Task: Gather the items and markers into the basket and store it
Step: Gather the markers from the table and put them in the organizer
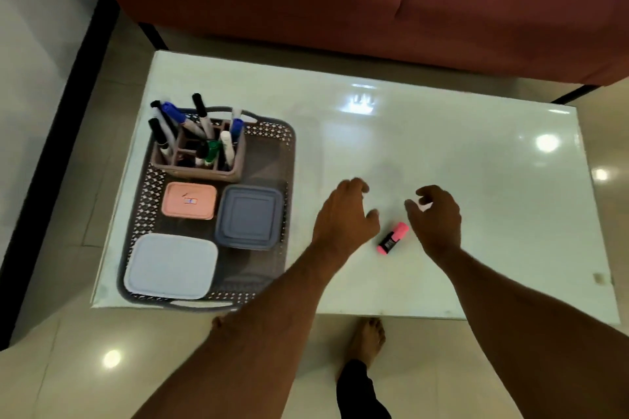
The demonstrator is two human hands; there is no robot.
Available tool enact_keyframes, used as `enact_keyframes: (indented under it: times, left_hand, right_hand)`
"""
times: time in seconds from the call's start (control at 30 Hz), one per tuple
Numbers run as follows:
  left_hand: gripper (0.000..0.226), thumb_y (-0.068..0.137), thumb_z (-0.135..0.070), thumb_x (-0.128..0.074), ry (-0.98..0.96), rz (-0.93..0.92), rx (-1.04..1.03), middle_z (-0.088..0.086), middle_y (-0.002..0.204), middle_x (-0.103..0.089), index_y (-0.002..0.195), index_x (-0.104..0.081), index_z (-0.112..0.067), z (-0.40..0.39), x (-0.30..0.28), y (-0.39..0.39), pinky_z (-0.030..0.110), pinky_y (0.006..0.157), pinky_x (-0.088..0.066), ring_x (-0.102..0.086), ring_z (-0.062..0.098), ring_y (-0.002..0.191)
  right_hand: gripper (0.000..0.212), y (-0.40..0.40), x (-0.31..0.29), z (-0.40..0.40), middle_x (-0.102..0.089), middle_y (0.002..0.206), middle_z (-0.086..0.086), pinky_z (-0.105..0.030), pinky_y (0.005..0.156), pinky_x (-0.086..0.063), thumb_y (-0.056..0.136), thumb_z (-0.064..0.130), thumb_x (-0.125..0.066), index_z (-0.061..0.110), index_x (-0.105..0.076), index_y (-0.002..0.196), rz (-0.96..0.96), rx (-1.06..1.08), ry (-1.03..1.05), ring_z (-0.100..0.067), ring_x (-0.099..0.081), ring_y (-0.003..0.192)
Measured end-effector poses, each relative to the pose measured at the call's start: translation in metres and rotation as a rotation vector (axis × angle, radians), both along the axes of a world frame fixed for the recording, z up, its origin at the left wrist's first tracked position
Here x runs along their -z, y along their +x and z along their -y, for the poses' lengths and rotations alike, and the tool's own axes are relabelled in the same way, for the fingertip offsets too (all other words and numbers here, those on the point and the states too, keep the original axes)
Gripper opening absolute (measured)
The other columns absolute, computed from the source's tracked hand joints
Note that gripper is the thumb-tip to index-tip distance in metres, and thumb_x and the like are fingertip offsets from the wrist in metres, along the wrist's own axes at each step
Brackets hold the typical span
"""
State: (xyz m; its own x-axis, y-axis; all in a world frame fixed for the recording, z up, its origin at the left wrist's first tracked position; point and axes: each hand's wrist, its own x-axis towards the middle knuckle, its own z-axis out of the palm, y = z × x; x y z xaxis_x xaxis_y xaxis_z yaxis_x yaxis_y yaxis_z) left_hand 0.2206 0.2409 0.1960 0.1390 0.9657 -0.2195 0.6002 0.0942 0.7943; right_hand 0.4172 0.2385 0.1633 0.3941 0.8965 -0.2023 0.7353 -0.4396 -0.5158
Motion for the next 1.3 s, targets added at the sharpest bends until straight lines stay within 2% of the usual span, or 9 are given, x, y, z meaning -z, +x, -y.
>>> enact_keyframes:
  times: [0.13,0.37,0.6,0.77,0.87,0.97,1.03,1.17,1.3]
  left_hand:
    - [0.055,0.083,-0.038,-0.074,-0.208,-0.212,0.135,0.005,0.125,-0.056,0.127,-0.051,-0.015,0.029,0.024,0.036,0.038,0.091,-0.054,-0.058,0.025,0.114]
    - [0.048,0.079,-0.040,-0.080,-0.077,-0.324,0.155,0.003,0.113,-0.063,0.115,-0.057,-0.017,0.053,0.050,0.062,0.034,0.083,-0.058,-0.060,0.021,0.104]
    - [0.021,0.083,-0.018,-0.073,-0.023,-0.242,0.102,0.005,0.097,-0.066,0.100,-0.061,-0.011,0.046,0.050,0.069,0.032,0.077,-0.058,-0.064,0.022,0.089]
    - [0.021,0.081,-0.019,-0.074,-0.055,-0.183,0.014,0.004,0.093,-0.065,0.096,-0.061,-0.012,0.041,0.050,0.063,0.028,0.073,-0.056,-0.063,0.019,0.085]
    - [0.024,0.084,-0.023,-0.075,-0.107,-0.109,-0.077,0.004,0.094,-0.062,0.098,-0.062,-0.010,0.028,0.038,0.051,0.029,0.071,-0.055,-0.060,0.017,0.083]
    - [0.024,0.084,-0.021,-0.075,-0.102,-0.046,-0.192,0.004,0.100,-0.060,0.102,-0.062,-0.011,0.006,0.017,0.029,0.026,0.068,-0.053,-0.060,0.017,0.083]
    - [0.024,0.083,-0.020,-0.073,-0.044,-0.016,-0.258,0.003,0.102,-0.060,0.103,-0.062,-0.013,-0.011,0.002,0.006,0.026,0.067,-0.050,-0.060,0.016,0.082]
    - [0.030,0.080,-0.019,-0.073,0.163,0.080,-0.429,-0.003,0.103,-0.063,0.109,-0.064,-0.018,-0.038,-0.026,-0.048,0.031,0.076,-0.059,-0.063,0.012,0.089]
    - [0.023,0.088,-0.006,-0.065,0.459,0.111,-0.606,0.004,0.104,-0.069,0.111,-0.067,-0.007,-0.052,-0.053,-0.107,0.019,0.085,-0.053,-0.064,0.014,0.098]
  right_hand:
    - [0.040,0.000,0.005,0.022,-0.063,0.117,-0.007,-0.034,0.084,-0.048,0.088,0.032,-0.073,0.016,-0.062,0.123,-0.003,0.009,-0.131,-0.026,-0.064,0.101]
    - [0.041,-0.016,0.014,0.036,-0.059,0.124,-0.008,-0.030,0.080,-0.042,0.090,0.028,-0.071,0.014,-0.060,0.127,-0.044,0.015,-0.160,-0.028,-0.065,0.102]
    - [0.038,-0.016,0.015,0.031,-0.062,0.117,-0.010,-0.029,0.081,-0.038,0.084,0.016,-0.070,0.011,-0.063,0.121,-0.093,0.028,-0.166,-0.028,-0.063,0.102]
    - [0.038,-0.033,0.010,0.023,-0.063,0.116,-0.007,-0.031,0.081,-0.046,0.082,0.015,-0.073,0.012,-0.065,0.120,-0.164,0.044,-0.076,-0.026,-0.066,0.096]
    - [0.032,-0.051,-0.001,0.008,-0.067,0.103,-0.002,-0.031,0.078,-0.053,0.078,0.012,-0.073,0.016,-0.069,0.109,-0.220,0.002,0.033,-0.019,-0.066,0.083]
    - [0.025,-0.076,-0.017,-0.016,-0.069,0.091,0.001,-0.025,0.072,-0.049,0.077,0.008,-0.068,0.017,-0.070,0.100,-0.285,-0.053,0.157,-0.014,-0.064,0.078]
    - [0.023,-0.100,-0.032,-0.036,-0.070,0.089,0.001,-0.025,0.071,-0.052,0.078,0.007,-0.065,0.016,-0.070,0.098,-0.323,-0.090,0.259,-0.015,-0.064,0.079]
    - [0.025,-0.155,-0.066,-0.074,-0.071,0.099,-0.002,-0.015,0.074,-0.053,0.083,0.011,-0.067,0.009,-0.070,0.108,-0.367,-0.212,0.441,-0.016,-0.066,0.087]
    - [0.026,-0.217,-0.093,-0.099,-0.070,0.103,-0.005,-0.014,0.074,-0.055,0.085,0.005,-0.073,0.004,-0.069,0.110,-0.425,-0.365,0.577,-0.017,-0.066,0.090]
